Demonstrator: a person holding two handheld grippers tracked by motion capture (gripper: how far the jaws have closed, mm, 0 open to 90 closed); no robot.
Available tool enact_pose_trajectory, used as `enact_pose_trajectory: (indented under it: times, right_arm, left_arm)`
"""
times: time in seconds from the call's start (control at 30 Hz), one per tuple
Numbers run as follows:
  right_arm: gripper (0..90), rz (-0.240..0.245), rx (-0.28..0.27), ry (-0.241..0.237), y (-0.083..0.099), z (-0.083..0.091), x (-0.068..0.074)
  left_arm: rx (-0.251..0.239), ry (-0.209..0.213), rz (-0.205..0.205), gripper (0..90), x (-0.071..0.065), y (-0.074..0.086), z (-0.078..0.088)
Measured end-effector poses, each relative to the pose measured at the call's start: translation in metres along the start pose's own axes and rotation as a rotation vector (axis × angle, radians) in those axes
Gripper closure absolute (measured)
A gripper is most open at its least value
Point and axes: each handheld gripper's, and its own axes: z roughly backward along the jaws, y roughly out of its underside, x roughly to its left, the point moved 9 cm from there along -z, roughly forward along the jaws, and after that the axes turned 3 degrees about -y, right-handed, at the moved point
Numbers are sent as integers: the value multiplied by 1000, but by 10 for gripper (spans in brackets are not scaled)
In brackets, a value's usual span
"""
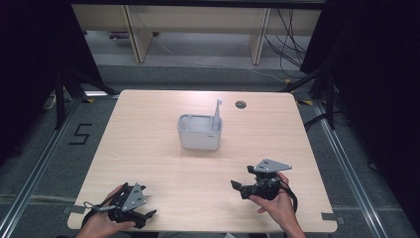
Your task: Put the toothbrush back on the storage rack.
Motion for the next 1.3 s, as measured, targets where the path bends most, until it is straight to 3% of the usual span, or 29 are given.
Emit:
enact_pose_trajectory:
  times: [0.1,0.13,0.17,0.2,0.23,0.27,0.3,0.33,0.4,0.43,0.5,0.53,0.6,0.63,0.77,0.87,0.9,0.93,0.97,1.03,1.1,1.17,1.3]
  right_arm:
    - [177,27,-1,3,3,2,-3]
    - [177,-18,15,9,6,4,0]
    - [177,24,3,12,6,4,-4]
    - [177,-25,14,6,9,6,-1]
    - [176,20,3,10,8,6,-5]
    - [174,-11,17,7,11,7,-3]
    - [172,17,8,17,10,7,-7]
    - [172,-10,22,14,13,9,-6]
    - [172,1,16,0,14,9,-8]
    - [171,-10,20,24,16,12,-9]
    - [171,-34,16,12,19,13,-7]
    - [170,-10,19,20,20,13,-9]
    - [170,-31,35,22,24,17,-7]
    - [170,4,25,39,24,17,-10]
    - [170,18,50,50,30,22,-10]
    - [170,-6,51,39,33,24,-6]
    - [170,24,56,44,34,25,-9]
    - [170,-2,62,48,36,27,-7]
    - [170,22,63,54,36,28,-9]
    - [170,1,66,46,40,28,-6]
    - [170,24,78,67,42,30,-9]
    - [170,-2,99,59,46,32,-6]
    - [170,29,104,69,47,34,-7]
  left_arm:
    - [2,0,-2,163,0,0,0]
    - [2,0,-3,163,0,0,0]
    - [2,-1,-3,163,0,0,0]
    - [3,0,-3,164,0,0,0]
    - [3,0,-2,163,0,0,0]
    - [2,0,-1,163,0,0,0]
    - [5,2,-5,164,0,0,0]
    - [1,0,0,163,0,0,0]
    - [4,-1,-3,163,1,0,0]
    - [3,0,-3,163,1,0,0]
    - [3,0,-3,163,1,0,0]
    - [4,0,-3,164,1,0,0]
    - [3,0,-3,163,0,0,0]
    - [3,-1,-5,163,1,0,0]
    - [4,-1,-5,163,0,0,0]
    - [4,-1,-5,163,1,0,0]
    - [3,-1,-5,164,1,0,1]
    - [3,-1,-6,163,1,0,1]
    - [3,-1,-6,163,1,0,1]
    - [3,0,-6,163,0,0,1]
    - [3,-1,-5,163,1,0,1]
    - [2,-1,-4,163,0,0,0]
    - [2,-3,-8,163,1,0,1]
